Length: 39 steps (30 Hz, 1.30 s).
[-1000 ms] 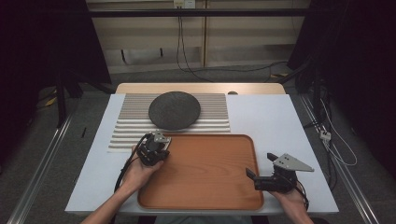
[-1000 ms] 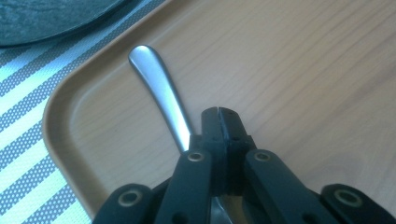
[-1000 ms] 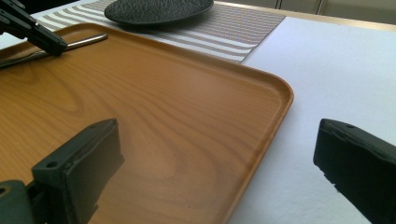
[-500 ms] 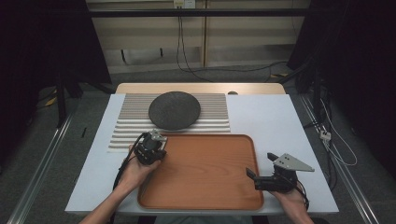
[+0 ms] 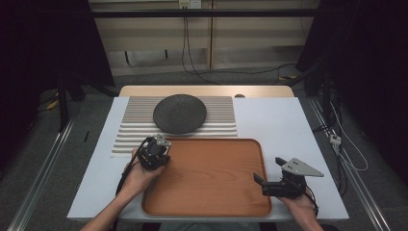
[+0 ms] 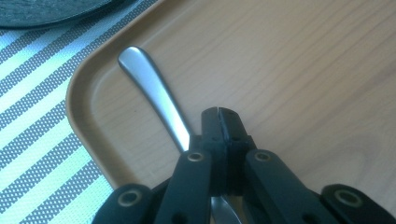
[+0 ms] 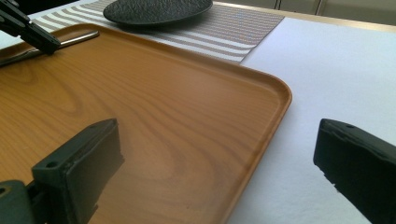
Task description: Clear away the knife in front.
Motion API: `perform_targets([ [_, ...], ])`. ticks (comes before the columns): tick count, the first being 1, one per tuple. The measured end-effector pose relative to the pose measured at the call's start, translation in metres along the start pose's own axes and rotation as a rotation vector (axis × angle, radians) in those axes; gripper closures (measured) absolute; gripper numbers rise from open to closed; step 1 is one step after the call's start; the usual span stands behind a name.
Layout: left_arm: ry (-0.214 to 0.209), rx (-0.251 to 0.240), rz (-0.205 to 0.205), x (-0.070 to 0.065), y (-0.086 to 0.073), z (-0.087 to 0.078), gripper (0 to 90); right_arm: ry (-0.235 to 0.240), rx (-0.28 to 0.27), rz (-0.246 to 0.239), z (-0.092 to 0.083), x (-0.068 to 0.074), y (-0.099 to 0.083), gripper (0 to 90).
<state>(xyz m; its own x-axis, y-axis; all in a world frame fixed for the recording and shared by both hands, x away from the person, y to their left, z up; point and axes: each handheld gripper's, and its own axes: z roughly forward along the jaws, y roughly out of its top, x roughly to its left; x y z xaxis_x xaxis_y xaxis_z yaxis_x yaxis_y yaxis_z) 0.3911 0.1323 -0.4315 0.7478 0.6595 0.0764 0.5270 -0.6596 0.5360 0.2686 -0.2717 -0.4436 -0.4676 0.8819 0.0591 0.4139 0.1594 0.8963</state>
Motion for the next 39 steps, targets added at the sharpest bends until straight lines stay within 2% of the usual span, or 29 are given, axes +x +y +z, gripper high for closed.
perform_targets([
  [27,0.034,0.025,-0.008,0.0013,-0.0029,-0.0031,90.0,-0.002,0.005,-0.001,0.0015,0.0004,0.0000,0.6],
  [39,0.043,0.010,-0.029,0.0008,-0.0081,-0.0055,90.0,-0.001,0.006,-0.005,0.0026,0.0007,-0.0001,0.6],
])
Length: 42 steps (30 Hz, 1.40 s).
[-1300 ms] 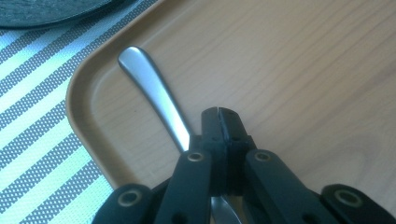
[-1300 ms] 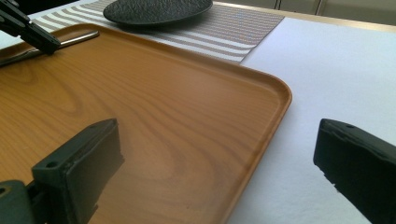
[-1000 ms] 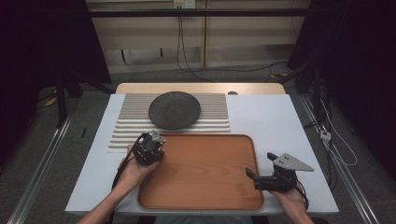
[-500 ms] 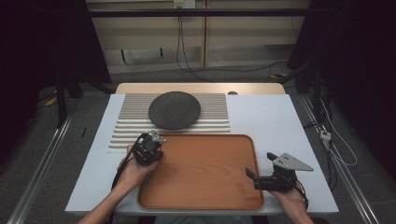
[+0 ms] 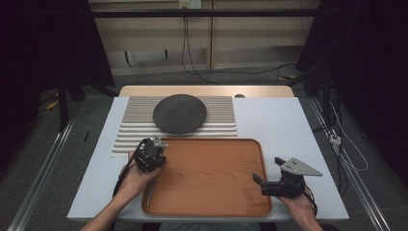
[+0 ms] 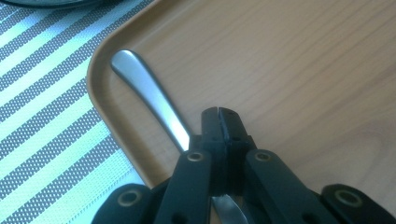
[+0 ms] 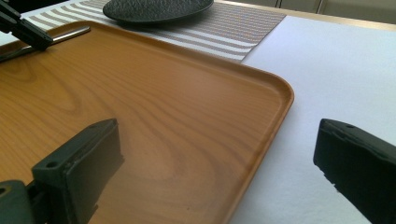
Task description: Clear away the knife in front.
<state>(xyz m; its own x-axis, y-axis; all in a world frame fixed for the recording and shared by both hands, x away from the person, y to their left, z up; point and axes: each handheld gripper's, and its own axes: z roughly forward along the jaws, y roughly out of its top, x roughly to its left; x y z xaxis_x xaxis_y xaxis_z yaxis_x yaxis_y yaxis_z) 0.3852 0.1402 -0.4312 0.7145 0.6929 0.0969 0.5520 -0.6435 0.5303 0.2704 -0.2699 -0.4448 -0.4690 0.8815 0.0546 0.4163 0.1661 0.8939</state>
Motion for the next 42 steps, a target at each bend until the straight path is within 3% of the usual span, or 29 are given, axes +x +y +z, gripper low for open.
perform_targets([
  [9,-0.002,-0.010,-0.004,0.000,-0.005,-0.002,90.0,-0.004,0.000,0.003,-0.002,0.000,0.000,0.7],
  [13,-0.027,-0.018,-0.023,0.003,-0.008,-0.004,90.0,-0.001,0.000,0.000,-0.001,0.000,0.000,0.7],
  [18,-0.007,-0.013,-0.014,0.000,-0.008,-0.005,90.0,-0.001,0.002,0.000,0.000,0.000,0.000,0.7],
  [22,-0.021,-0.025,-0.022,0.001,-0.010,-0.005,89.9,0.000,0.002,-0.001,0.000,0.000,0.000,0.7],
  [29,-0.038,-0.065,-0.033,0.002,-0.010,-0.006,80.6,-0.001,0.000,-0.002,0.000,0.000,0.000,0.8],
  [33,-0.075,-0.127,-0.064,0.005,-0.011,-0.010,68.0,-0.002,0.000,0.001,0.000,0.000,0.000,0.7],
  [35,-0.164,-0.175,-0.134,0.009,-0.012,-0.011,57.6,-0.003,0.001,0.001,0.000,0.000,0.000,0.7],
  [36,-0.179,-0.196,-0.162,0.010,-0.011,-0.012,51.9,-0.003,0.001,0.000,0.000,0.000,0.000,0.7],
  [38,-0.158,-0.240,-0.169,0.012,-0.011,-0.014,39.4,-0.002,0.001,-0.002,0.000,0.000,0.000,0.7],
  [42,-0.162,-0.311,-0.191,0.015,-0.011,-0.019,18.9,-0.004,0.000,0.002,0.000,0.000,0.000,0.7],
])
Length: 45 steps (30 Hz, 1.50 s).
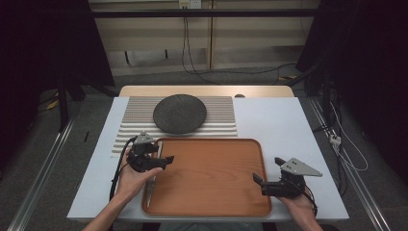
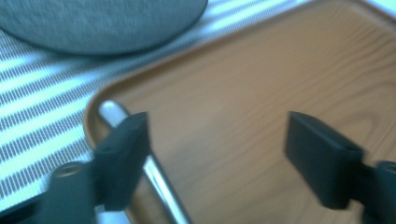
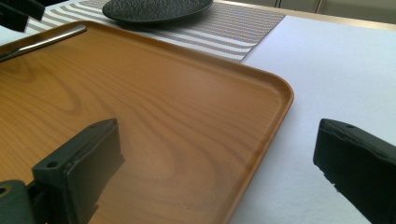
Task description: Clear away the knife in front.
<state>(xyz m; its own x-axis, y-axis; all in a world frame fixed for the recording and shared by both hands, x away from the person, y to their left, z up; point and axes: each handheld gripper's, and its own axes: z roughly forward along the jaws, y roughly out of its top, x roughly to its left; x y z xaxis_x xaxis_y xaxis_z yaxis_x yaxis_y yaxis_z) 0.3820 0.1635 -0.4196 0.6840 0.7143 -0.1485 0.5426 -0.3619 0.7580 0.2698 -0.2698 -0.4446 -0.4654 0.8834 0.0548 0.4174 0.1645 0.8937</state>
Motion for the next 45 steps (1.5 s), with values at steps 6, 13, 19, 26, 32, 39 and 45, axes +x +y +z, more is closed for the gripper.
perform_targets([
  [6,-0.061,-0.030,0.001,-0.002,0.003,-0.009,7.1,-0.001,0.000,0.002,0.000,0.000,0.000,0.8],
  [13,0.113,-0.056,0.125,-0.018,0.005,-0.019,7.2,-0.001,-0.003,0.007,-0.002,-0.001,0.000,0.7],
  [19,0.127,-0.103,0.106,-0.019,0.001,-0.033,7.2,-0.001,-0.005,0.009,-0.002,0.000,0.000,0.7],
  [26,0.137,-0.135,0.058,-0.013,-0.013,-0.047,6.8,-0.003,-0.006,0.009,-0.002,0.000,0.000,0.8],
  [32,0.163,-0.141,0.050,-0.011,-0.026,-0.057,6.8,-0.005,-0.003,0.011,-0.001,-0.001,0.000,0.7],
  [39,0.186,-0.141,0.071,-0.016,-0.043,-0.059,6.5,-0.007,-0.004,0.012,-0.002,-0.001,-0.001,0.7],
  [45,0.186,-0.126,0.060,-0.016,-0.055,-0.058,6.5,-0.011,-0.010,0.011,-0.005,0.000,-0.001,0.7],
])
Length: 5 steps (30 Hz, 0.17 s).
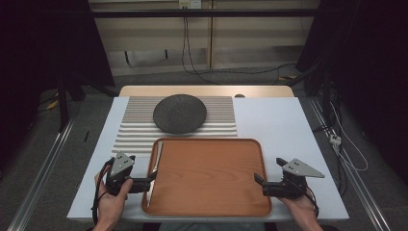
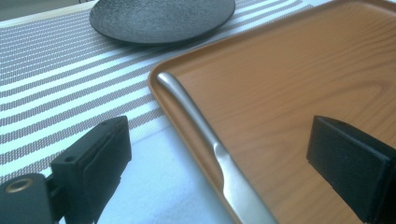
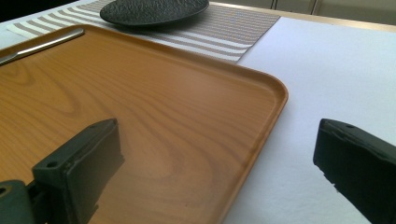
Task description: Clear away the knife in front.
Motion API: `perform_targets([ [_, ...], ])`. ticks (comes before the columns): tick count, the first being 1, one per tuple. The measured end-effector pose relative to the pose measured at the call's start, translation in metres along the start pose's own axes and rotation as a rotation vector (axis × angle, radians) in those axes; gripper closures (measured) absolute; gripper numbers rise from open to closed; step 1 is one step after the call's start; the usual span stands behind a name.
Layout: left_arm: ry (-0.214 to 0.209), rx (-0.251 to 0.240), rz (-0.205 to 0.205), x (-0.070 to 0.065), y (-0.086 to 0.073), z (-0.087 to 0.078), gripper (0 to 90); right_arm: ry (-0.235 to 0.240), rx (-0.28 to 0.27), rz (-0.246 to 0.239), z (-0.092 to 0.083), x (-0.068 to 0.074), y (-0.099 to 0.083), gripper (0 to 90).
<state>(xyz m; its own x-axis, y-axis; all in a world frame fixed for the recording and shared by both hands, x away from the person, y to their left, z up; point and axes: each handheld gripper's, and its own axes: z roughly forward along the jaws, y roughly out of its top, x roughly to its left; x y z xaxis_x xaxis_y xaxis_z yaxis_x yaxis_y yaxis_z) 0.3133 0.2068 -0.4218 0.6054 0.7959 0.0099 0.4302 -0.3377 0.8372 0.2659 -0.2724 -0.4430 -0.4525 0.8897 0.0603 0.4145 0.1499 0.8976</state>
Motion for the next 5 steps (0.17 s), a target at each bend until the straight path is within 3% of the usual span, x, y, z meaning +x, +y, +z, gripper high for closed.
perform_targets([
  [5,0.023,-0.002,0.000,0.0030,-0.0003,-0.0008,6.3,-0.001,-0.001,0.022,-0.0006,-0.0034,-0.0008,0.7],
])
